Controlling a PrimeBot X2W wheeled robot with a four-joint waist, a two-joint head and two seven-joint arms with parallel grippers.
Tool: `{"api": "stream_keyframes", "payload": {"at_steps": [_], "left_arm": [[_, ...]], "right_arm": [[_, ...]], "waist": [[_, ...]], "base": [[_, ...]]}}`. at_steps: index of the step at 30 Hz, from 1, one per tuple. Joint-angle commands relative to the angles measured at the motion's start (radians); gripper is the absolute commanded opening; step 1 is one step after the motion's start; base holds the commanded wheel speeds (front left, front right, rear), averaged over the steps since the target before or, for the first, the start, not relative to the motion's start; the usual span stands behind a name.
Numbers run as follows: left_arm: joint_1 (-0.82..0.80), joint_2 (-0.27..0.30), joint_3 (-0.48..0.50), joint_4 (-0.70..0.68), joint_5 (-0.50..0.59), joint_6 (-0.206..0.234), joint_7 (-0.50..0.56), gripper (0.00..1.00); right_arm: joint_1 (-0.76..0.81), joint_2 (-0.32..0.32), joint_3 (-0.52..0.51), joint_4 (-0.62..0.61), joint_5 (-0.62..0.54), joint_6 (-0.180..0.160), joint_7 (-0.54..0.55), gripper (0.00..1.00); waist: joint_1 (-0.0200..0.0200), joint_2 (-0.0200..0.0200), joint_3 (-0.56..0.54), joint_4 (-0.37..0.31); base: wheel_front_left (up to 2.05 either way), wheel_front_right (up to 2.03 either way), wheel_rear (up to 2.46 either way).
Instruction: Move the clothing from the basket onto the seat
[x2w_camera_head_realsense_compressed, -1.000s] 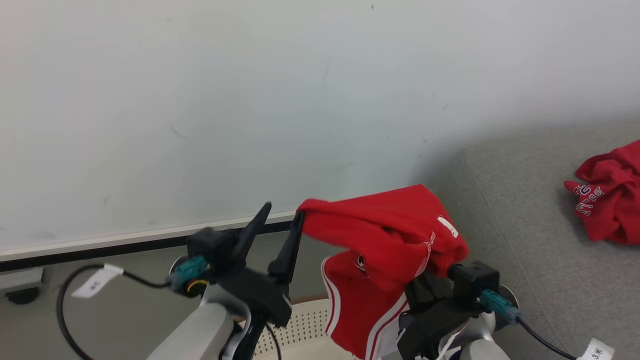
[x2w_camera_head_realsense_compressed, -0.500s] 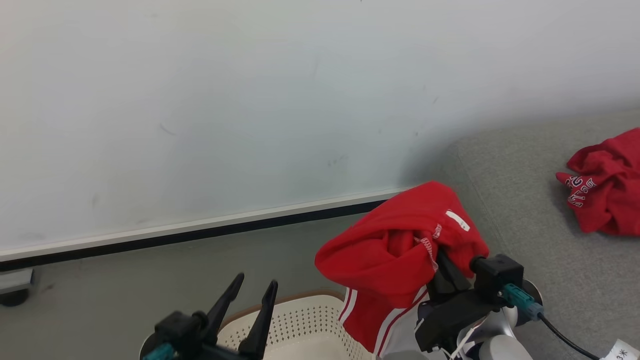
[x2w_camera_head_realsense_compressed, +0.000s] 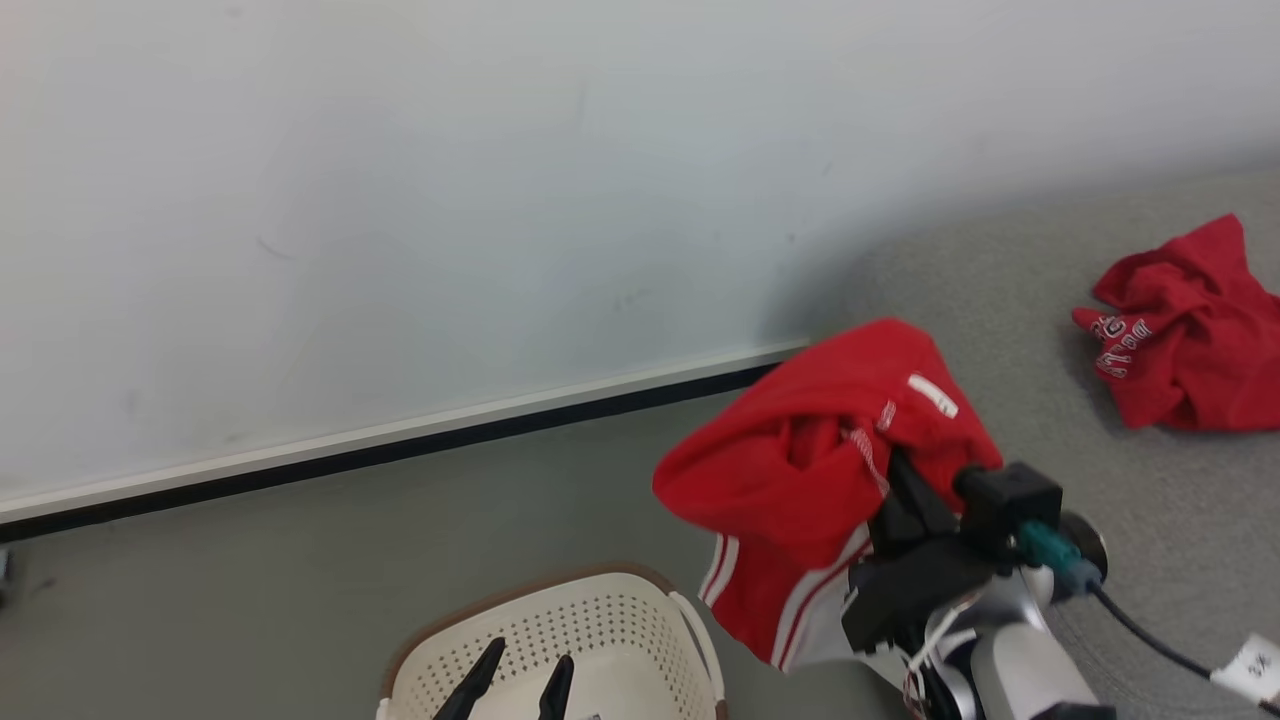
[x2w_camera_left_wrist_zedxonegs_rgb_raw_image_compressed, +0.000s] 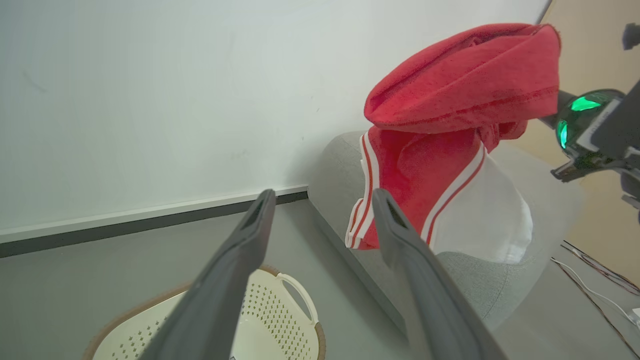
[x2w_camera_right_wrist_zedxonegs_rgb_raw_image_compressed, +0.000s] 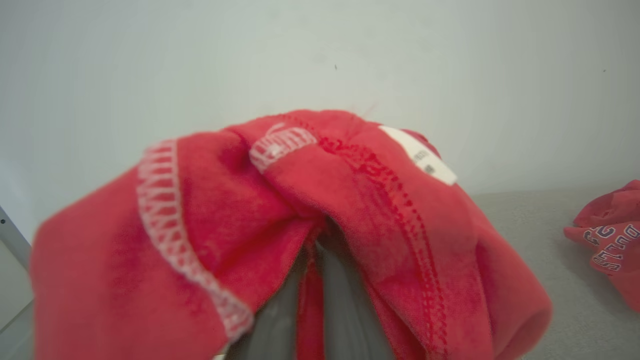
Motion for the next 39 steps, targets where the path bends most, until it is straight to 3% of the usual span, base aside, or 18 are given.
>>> {"api": "stream_keyframes", "payload": {"at_steps": [1, 4, 10, 17, 22, 30, 39], "left_arm": [[0.015, -0.001, 0.008, -0.015, 0.015, -0.002, -0.004, 1.00], [0.024, -0.001, 0.012, -0.035, 0.033, -0.009, -0.004, 1.00], [-0.031, 0.040, 0.016, -0.112, 0.102, -0.030, -0.004, 1.00], [-0.104, 0.125, 0.005, -0.212, 0.177, -0.045, 0.024, 1.00], [-0.112, 0.204, 0.011, -0.351, 0.220, -0.046, 0.132, 1.00], [-0.066, 0.274, 0.031, -0.569, 0.249, -0.023, 0.265, 1.00], [-0.003, 0.286, 0.001, -0.716, 0.297, 0.005, 0.305, 1.00]], "right_arm": [[-0.039, -0.002, 0.000, 0.005, -0.011, 0.000, 0.000, 0.00], [-0.088, -0.006, -0.008, 0.019, -0.009, 0.000, 0.001, 0.00], [-0.305, -0.030, -0.018, 0.065, 0.022, 0.000, -0.030, 0.00], [-0.548, -0.071, -0.055, 0.166, 0.143, 0.000, -0.109, 0.00], [-0.769, -0.135, -0.066, 0.303, 0.244, 0.000, -0.142, 0.00], [-0.983, -0.251, -0.133, 0.492, 0.320, 0.000, -0.181, 0.00], [-1.079, -0.360, -0.304, 0.724, 0.343, 0.000, -0.205, 0.00]], "waist": [[0.0000, 0.0000, 0.036, -0.042], [0.0000, 0.0000, 0.063, -0.076], [0.0000, 0.0000, 0.253, -0.191], [0.0000, 0.0000, 0.475, -0.292], [0.0000, 0.0000, 0.641, -0.367], [0.0000, 0.0000, 0.785, -0.399], [0.0000, 0.0000, 0.853, -0.373]], "base": [[0.00, 0.00, 0.00], [0.00, 0.00, 0.00], [0.00, 0.00, 0.00], [0.00, 0.00, 0.00], [0.00, 0.00, 0.00], [0.00, 0.00, 0.00], [0.00, 0.00, 0.00]]}}
